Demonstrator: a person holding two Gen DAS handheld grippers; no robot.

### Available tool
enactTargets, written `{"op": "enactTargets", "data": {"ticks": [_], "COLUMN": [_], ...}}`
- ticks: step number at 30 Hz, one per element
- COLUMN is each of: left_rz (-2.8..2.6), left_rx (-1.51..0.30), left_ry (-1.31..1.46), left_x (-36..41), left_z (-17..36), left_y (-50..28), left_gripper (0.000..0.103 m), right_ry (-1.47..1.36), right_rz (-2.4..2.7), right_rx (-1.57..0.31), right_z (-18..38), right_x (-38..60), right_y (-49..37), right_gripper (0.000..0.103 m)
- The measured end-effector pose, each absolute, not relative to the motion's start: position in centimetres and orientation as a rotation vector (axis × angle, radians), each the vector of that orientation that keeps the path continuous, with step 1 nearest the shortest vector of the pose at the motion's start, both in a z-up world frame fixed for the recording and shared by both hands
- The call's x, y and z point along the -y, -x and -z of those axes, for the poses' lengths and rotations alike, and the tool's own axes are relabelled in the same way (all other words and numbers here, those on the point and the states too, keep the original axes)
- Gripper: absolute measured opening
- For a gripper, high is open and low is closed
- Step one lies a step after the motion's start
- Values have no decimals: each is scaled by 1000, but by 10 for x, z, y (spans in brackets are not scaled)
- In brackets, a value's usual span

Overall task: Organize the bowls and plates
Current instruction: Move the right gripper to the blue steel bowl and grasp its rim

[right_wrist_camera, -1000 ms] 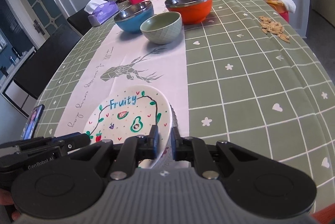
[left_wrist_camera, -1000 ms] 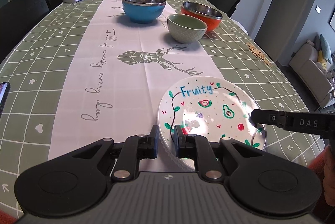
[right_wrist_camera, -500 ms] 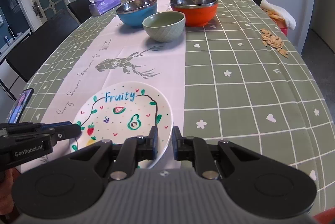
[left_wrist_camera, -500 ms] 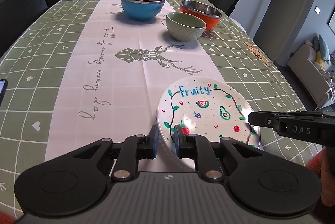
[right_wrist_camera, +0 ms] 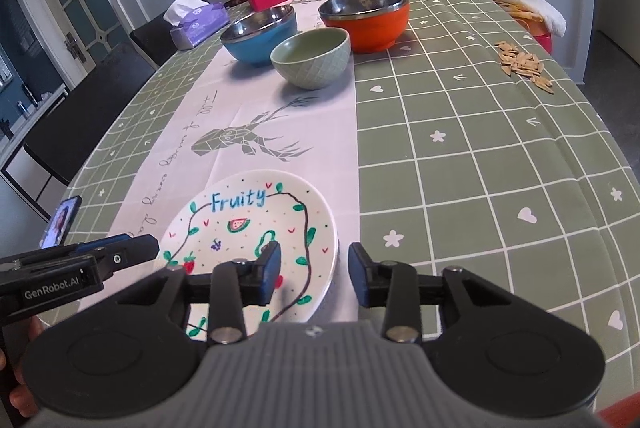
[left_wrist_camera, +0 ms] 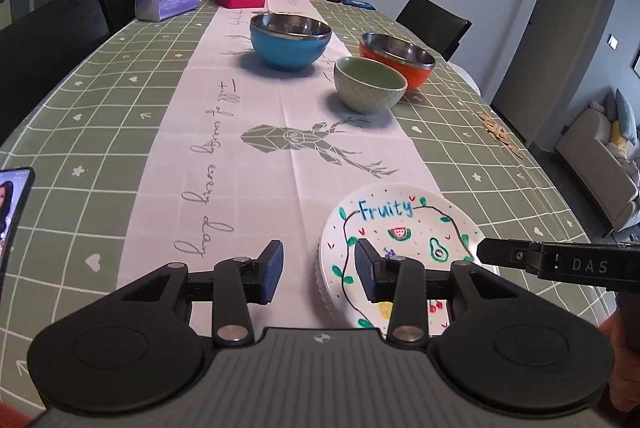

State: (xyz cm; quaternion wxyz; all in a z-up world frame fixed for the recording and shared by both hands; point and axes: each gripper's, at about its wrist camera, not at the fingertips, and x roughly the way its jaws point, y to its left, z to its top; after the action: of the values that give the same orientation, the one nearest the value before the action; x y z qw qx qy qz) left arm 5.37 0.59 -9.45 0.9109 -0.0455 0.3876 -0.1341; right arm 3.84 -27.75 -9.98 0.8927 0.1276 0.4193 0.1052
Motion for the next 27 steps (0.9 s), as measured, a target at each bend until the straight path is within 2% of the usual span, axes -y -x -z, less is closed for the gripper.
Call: {"op": "enactTargets", "data": {"ticks": [7, 18, 27], "left_rz": [345, 423, 426], "left_rx": [-805, -720, -674], "left_ry": [92, 46, 62], "left_x": [-9, -6, -5], "left_z": [73, 28, 14], "left_y": [-66, -109, -164], "left_gripper": [46, 46, 46], "right_ry": [-271, -225, -246], "right_rz": [-234, -262, -312], "right_rx": [-861, -782, -763], "right_z": [89, 47, 26], "right_x": [278, 281, 269], "right_y": [-44, -82, -147], "right_gripper": [47, 47, 47]}}
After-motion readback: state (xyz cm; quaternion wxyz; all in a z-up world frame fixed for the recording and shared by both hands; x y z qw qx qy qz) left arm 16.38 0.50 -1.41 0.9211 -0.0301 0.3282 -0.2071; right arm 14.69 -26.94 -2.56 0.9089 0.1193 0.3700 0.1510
